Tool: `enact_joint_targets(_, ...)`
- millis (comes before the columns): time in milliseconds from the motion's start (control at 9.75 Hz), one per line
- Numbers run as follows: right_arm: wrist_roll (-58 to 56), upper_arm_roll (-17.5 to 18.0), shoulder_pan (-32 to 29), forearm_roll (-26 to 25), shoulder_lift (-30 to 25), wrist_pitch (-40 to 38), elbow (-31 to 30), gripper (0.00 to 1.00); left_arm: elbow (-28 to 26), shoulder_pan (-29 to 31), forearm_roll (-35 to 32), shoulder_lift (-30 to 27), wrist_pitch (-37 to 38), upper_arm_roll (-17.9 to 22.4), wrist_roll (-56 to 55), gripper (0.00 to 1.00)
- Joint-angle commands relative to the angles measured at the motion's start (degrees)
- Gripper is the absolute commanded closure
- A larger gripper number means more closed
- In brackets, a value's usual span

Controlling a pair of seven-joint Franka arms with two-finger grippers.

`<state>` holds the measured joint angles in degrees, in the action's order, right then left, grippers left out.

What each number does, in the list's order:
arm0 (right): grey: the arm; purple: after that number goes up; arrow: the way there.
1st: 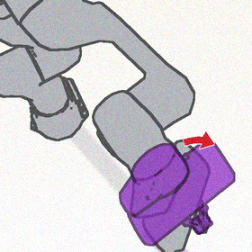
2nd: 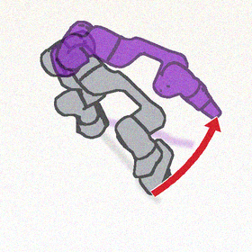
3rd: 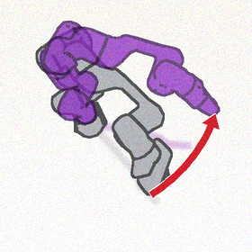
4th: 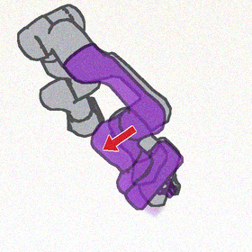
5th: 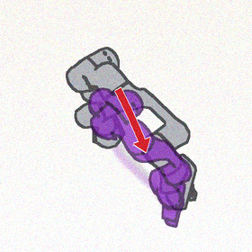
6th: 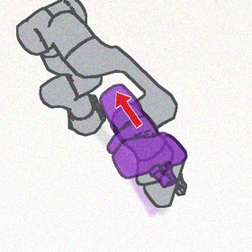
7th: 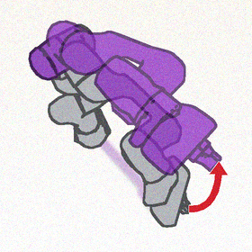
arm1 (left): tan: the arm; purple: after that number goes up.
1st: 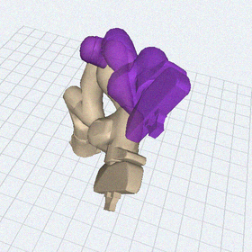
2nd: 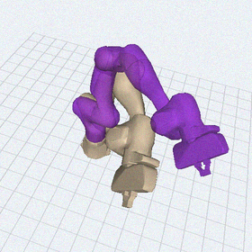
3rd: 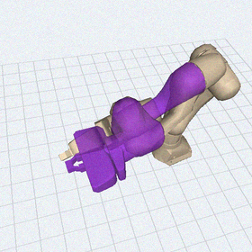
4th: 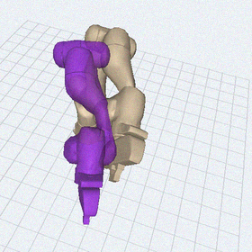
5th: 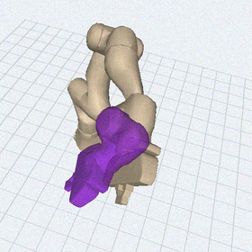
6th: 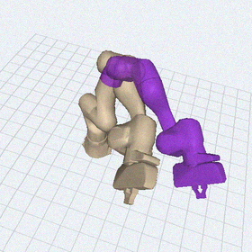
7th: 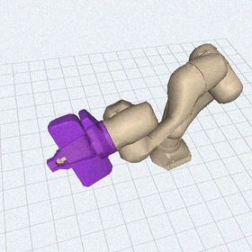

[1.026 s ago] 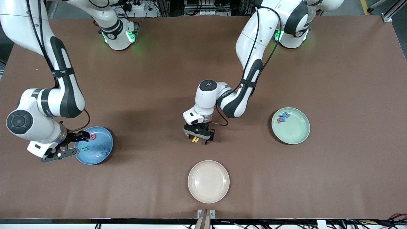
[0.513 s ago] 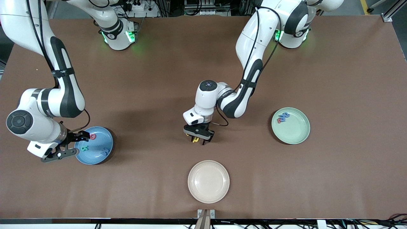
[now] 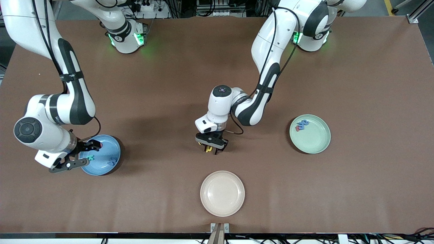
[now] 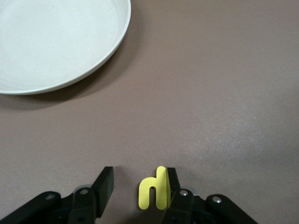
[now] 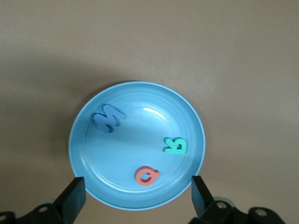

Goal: Sort uppercase to blue plate, lowercase to green plate
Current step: 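Lower the left gripper onto the yellow d and grasp it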

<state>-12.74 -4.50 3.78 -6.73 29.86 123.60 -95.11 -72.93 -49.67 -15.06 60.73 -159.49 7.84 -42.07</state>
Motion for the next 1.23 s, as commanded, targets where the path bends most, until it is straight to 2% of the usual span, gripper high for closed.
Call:
enact_joint_targets(0,0.88,0.19,0.18,0.05,-0.24,-0.81,0.1,0.0,1.13,-0.6,-1.29,1.59,-0.38,0.34,-1.79,0.55)
enact_joint_targets(410,1.66,0.37,1.67,0.41,-0.24,-2.39,0.36,0.0,0.6,-0.43,-1.46,0.71,-0.12,-1.59,-4.94,0.52)
enact_joint_targets(718,1.76,0.37,1.67,0.41,-0.24,-2.39,1.06,0.0,-0.36,-0.42,-1.55,0.62,0.23,-1.6,-5.13,0.53)
enact_joint_targets(821,1.67,0.37,1.67,0.41,-0.24,-2.39,1.24,0.0,-0.37,-0.42,-1.64,0.62,0.23,-1.6,-5.13,0.57)
enact_joint_targets(1026,1.67,0.37,1.67,0.41,-0.24,-2.39,1.24,0.0,-0.45,-0.25,-1.64,0.62,0.23,-1.6,-5.04,0.74)
enact_joint_targets(1129,1.67,0.37,1.67,0.41,-0.32,-2.39,1.24,0.0,-0.72,-0.16,-1.73,0.62,0.23,-1.6,-4.95,0.76)
